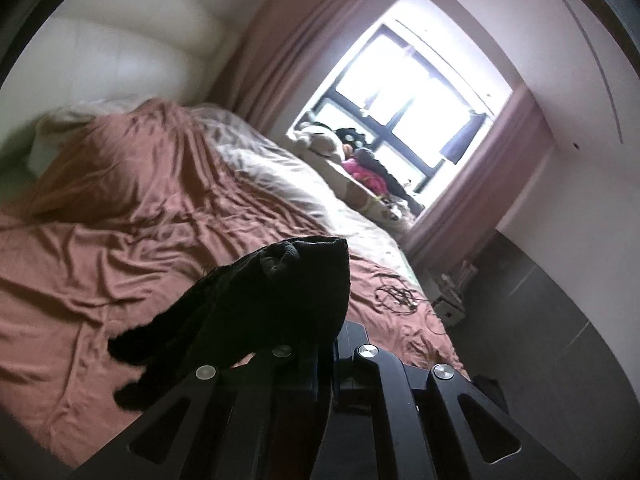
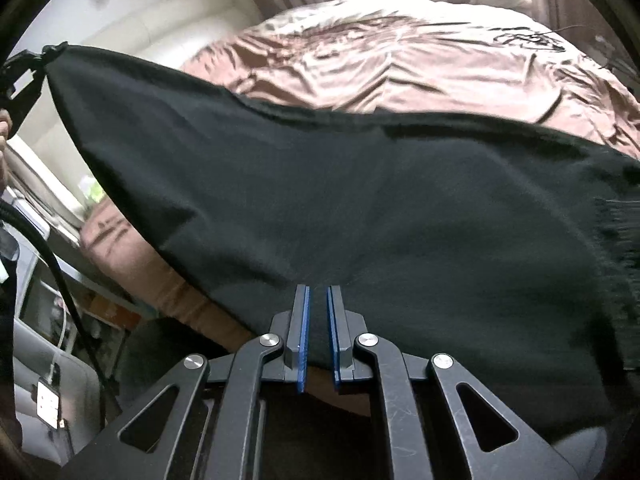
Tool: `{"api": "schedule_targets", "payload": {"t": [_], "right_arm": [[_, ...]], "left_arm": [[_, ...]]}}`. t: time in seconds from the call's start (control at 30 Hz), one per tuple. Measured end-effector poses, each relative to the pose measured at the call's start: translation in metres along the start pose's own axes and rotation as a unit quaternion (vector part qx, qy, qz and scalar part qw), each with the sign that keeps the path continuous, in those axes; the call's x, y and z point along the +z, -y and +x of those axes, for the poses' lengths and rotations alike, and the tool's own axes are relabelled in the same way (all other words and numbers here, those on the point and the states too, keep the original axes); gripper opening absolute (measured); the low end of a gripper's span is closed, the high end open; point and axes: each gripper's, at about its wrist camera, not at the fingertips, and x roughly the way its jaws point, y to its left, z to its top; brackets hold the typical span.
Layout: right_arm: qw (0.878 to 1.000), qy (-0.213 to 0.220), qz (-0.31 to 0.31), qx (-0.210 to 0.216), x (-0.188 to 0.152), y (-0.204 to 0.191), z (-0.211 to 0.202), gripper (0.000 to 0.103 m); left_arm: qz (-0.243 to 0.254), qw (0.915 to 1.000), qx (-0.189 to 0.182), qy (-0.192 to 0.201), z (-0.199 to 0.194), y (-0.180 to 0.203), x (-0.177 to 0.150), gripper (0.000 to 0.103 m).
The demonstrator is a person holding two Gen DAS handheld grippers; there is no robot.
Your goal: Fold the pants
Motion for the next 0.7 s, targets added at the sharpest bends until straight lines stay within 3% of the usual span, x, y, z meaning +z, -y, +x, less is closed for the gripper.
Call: {"api": "schedule_targets", "payload": {"t": [0.1, 0.27, 0.4, 0.43, 0.7], "right_arm": [[1.0, 0.021, 0.011, 0.008, -0.004, 0.012, -0.021, 0.016], [0.997, 0.058, 0.045, 0.022, -0.02, 0.036, -0.061, 0.018], [0.995, 0.081, 0.05, 0.024, -0.031, 0.051, -0.09, 0.055], [0.994, 0.092, 0.049, 0.021, -0.035, 0.055, -0.1, 0.06], [0.99, 0.124, 0.067, 0.008, -0.058, 0.087, -0.149, 0.06]], "left_arm": [[0.016, 0.9998, -0.009, 0.0, 0.003, 0.028, 0.004, 0.004], [0.046, 0.9986, -0.025, -0.007, 0.013, 0.076, 0.008, 0.004], [0.06, 0.9974, -0.038, -0.011, 0.022, 0.107, 0.004, 0.004], [0.064, 0.9971, -0.041, -0.012, 0.025, 0.115, 0.003, 0.004], [0.091, 0.9939, -0.052, -0.032, 0.049, 0.168, 0.0, 0.004]]}}
